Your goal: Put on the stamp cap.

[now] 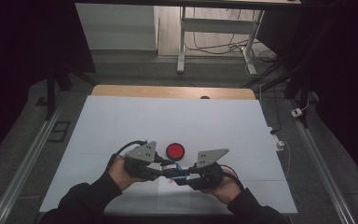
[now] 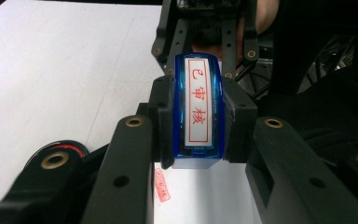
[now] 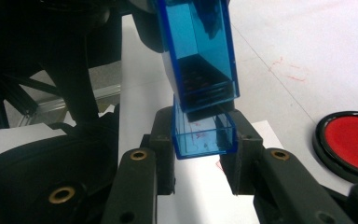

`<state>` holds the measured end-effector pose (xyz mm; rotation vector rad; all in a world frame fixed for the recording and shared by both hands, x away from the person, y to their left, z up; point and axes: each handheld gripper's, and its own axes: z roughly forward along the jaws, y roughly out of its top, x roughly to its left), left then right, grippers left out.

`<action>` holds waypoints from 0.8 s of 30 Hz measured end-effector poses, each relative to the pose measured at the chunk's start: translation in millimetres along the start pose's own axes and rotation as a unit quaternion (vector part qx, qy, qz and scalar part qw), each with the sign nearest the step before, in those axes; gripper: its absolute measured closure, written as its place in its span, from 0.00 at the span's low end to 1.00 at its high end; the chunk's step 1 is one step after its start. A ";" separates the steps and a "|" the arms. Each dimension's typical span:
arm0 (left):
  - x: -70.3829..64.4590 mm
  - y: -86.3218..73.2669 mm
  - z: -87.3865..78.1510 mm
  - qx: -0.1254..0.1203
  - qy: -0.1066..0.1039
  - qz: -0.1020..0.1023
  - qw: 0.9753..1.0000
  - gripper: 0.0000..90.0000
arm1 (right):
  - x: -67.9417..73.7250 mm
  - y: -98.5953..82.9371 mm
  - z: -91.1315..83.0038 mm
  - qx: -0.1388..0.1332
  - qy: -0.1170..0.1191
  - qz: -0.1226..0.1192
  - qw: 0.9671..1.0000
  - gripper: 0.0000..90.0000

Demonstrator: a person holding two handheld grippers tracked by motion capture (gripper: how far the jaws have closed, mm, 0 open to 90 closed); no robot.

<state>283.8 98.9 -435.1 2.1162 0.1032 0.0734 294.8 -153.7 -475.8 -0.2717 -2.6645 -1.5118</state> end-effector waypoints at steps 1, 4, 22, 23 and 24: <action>-0.2 0.1 0.0 -0.001 -0.002 0.001 1.000 0.78 | 0.3 0.3 0.4 0.000 0.001 0.000 1.000 0.75; -0.5 0.1 0.0 -0.007 -0.008 0.005 1.000 0.78 | 1.0 0.9 1.5 -0.003 0.006 -0.001 1.000 0.75; -1.3 -1.0 0.2 -0.021 -0.031 0.015 0.999 0.78 | 4.0 4.1 0.3 -0.012 0.028 -0.018 0.999 0.76; -1.1 -1.2 -0.2 -0.025 -0.032 0.012 0.999 0.78 | 4.1 4.0 0.1 -0.016 0.030 -0.016 0.999 0.76; -0.8 -1.2 -0.5 -0.027 -0.033 0.010 0.999 0.78 | 3.7 4.1 -0.6 -0.018 0.033 -0.015 0.999 0.76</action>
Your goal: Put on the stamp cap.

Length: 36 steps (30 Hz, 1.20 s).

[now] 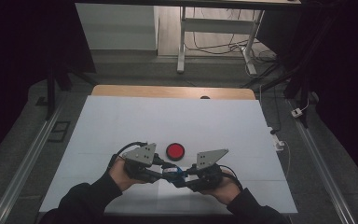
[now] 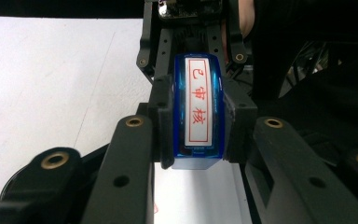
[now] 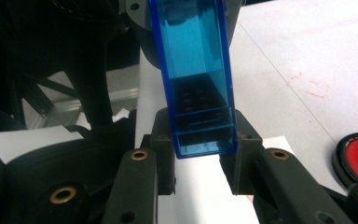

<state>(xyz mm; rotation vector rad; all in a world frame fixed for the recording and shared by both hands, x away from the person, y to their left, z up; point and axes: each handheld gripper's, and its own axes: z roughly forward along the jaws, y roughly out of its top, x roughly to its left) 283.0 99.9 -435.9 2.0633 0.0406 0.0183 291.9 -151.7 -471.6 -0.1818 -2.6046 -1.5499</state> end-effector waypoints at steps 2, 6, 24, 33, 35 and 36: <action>0.3 -0.3 -0.7 -0.005 -0.002 0.000 1.000 0.78 | 0.0 0.6 -0.5 -0.003 0.001 0.000 1.000 0.76; 0.6 -1.1 -1.1 -0.012 -0.005 -0.003 1.000 0.78 | 0.2 0.9 -1.1 -0.009 0.002 0.000 1.000 0.76; 3.8 -4.1 -1.8 -0.029 -0.012 -0.013 0.999 0.78 | 0.5 0.6 -2.8 -0.025 0.007 0.009 1.000 0.75; 3.5 -2.6 -3.3 -0.013 0.012 -0.023 1.000 0.78 | 2.3 0.3 -2.4 -0.007 -0.034 0.017 0.999 0.63; 2.8 -1.8 -4.6 -0.011 0.015 -0.025 1.000 0.78 | 2.1 -0.4 -3.1 -0.003 -0.041 0.021 0.999 0.62; 2.5 -1.5 -5.0 -0.011 0.017 -0.025 0.999 0.78 | 2.2 -0.5 -3.3 0.000 -0.045 0.021 0.999 0.61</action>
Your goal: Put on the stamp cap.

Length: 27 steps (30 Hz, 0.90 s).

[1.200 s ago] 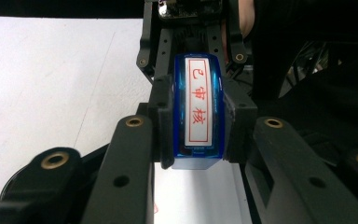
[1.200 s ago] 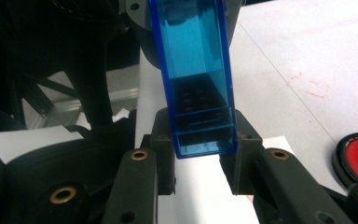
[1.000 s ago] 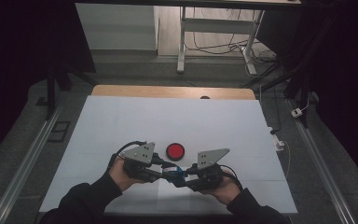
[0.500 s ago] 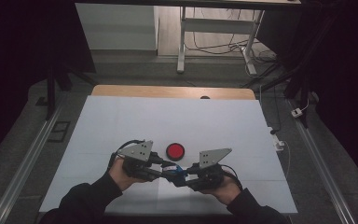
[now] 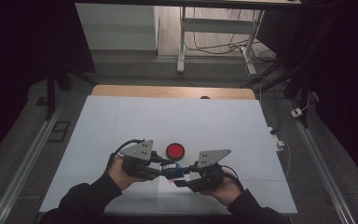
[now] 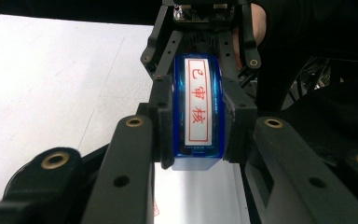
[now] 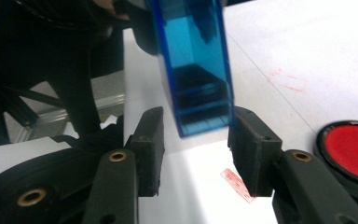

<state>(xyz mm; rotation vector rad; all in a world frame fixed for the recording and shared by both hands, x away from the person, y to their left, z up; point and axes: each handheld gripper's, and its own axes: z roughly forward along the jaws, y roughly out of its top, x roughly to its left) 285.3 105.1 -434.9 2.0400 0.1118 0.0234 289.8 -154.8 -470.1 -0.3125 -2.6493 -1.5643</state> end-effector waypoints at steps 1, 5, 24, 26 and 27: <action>-0.2 0.2 -0.4 0.001 0.002 0.001 1.000 0.78 | 0.3 -0.1 -0.3 0.002 -0.004 0.000 1.000 0.59; -0.6 0.4 -1.8 0.008 0.011 -0.005 1.000 0.78 | 1.4 -0.2 -1.5 0.011 -0.019 0.005 1.000 0.54; 2.6 -3.0 -12.3 0.021 0.042 -0.037 0.998 0.78 | 7.4 -2.1 -17.1 0.033 -0.087 0.027 0.995 0.33; 3.0 -3.4 -13.7 0.025 0.048 -0.038 0.998 0.78 | 7.8 -2.7 -19.1 0.036 -0.094 0.028 0.995 0.30; 3.0 -3.6 -14.1 0.027 0.050 -0.040 0.998 0.78 | 7.9 -3.2 -20.1 0.036 -0.100 0.031 0.994 0.28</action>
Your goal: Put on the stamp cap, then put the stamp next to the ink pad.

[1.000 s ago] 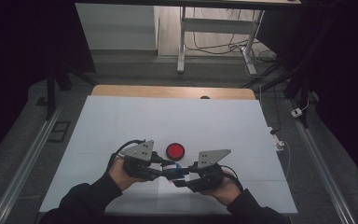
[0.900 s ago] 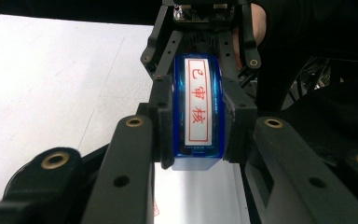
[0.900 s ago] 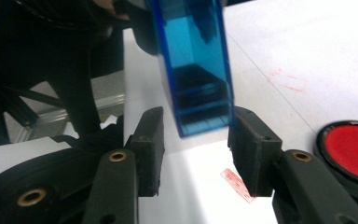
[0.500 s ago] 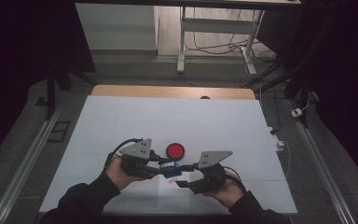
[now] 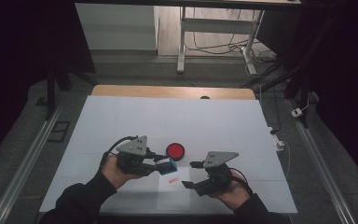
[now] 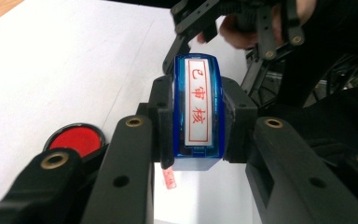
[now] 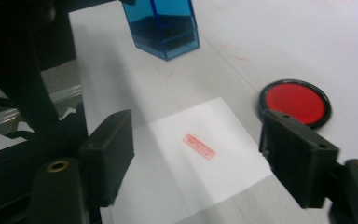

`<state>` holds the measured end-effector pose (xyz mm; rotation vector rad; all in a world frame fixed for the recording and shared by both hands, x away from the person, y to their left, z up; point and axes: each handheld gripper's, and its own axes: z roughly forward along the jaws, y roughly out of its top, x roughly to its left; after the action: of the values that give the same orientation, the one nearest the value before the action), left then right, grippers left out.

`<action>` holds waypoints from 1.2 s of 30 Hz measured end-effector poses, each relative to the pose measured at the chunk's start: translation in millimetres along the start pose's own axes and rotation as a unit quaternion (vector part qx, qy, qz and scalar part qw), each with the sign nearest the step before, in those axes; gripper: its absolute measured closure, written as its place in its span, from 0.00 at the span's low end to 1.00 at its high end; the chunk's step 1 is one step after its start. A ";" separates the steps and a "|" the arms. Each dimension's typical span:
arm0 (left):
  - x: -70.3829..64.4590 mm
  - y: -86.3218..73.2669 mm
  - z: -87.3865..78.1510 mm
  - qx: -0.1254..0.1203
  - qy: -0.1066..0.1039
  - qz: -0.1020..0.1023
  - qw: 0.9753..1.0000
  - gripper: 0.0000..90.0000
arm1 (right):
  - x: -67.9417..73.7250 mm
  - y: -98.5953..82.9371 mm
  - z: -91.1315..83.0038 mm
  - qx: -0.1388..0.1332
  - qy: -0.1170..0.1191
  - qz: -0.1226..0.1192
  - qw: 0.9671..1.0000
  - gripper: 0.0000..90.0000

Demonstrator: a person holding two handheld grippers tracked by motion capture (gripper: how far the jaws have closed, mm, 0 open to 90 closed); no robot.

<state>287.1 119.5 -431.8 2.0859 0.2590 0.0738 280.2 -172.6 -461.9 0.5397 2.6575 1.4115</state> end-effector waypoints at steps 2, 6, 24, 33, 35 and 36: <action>0.6 -0.6 -1.2 0.002 0.005 -0.003 1.000 0.78 | -0.6 -0.9 -2.1 0.002 -0.007 0.005 1.000 0.25; 2.0 -1.5 -3.5 0.008 0.015 -0.012 1.000 0.78 | -1.5 -2.8 -6.7 0.001 -0.022 0.021 1.000 0.19; 13.6 -10.6 -16.9 0.027 0.063 -0.053 0.996 0.78 | -2.4 -10.6 -20.7 0.025 -0.078 0.034 0.996 0.03; 19.9 -16.1 -20.1 0.041 0.089 -0.071 0.993 0.78 | -1.1 -13.8 -27.8 0.021 -0.085 0.036 0.995 0.01; 21.3 -17.4 -20.7 0.044 0.095 -0.075 0.992 0.78 | -0.9 -15.1 -30.3 0.020 -0.087 0.037 0.995 0.01; 22.2 -18.2 -21.0 0.045 0.099 -0.078 0.991 0.77 | -1.0 -15.6 -31.2 0.020 -0.087 0.037 0.995 0.01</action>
<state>302.6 150.9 -438.0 2.1419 0.5545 0.1772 269.5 -205.5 -457.0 0.7374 2.5570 1.2656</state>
